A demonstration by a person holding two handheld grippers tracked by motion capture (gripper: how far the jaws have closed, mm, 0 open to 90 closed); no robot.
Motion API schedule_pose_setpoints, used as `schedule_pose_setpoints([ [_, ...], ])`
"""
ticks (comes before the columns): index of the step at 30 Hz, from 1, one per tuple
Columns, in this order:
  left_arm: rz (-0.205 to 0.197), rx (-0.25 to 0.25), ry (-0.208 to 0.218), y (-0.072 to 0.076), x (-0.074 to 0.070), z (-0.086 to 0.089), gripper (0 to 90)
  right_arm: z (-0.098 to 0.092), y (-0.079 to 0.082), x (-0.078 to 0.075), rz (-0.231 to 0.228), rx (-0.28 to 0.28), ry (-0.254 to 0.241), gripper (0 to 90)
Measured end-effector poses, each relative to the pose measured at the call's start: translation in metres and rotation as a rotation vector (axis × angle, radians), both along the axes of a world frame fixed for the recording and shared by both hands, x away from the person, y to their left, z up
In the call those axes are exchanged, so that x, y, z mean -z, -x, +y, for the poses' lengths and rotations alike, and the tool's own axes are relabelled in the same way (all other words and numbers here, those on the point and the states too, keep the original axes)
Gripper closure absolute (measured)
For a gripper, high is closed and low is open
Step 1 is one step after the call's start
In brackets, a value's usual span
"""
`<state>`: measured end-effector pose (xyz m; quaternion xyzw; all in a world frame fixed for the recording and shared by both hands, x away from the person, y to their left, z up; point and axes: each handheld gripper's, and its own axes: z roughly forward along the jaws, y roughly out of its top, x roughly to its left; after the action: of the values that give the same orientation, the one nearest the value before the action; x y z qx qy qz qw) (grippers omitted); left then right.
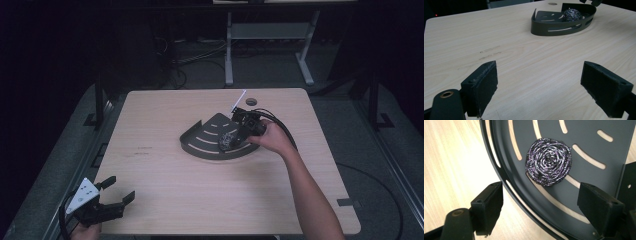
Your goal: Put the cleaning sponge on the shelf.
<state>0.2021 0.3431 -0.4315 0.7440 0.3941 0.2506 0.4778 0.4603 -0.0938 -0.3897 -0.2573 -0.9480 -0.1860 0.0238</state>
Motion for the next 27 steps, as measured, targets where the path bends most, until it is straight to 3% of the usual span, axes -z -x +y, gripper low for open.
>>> schedule_pose_setpoints([
  [27, -0.005, -0.002, 0.0, 0.001, -0.001, 0.0, 13.3, -0.016, 0.024, -0.003, -0.024, -0.003, -0.023, 19.9],
])
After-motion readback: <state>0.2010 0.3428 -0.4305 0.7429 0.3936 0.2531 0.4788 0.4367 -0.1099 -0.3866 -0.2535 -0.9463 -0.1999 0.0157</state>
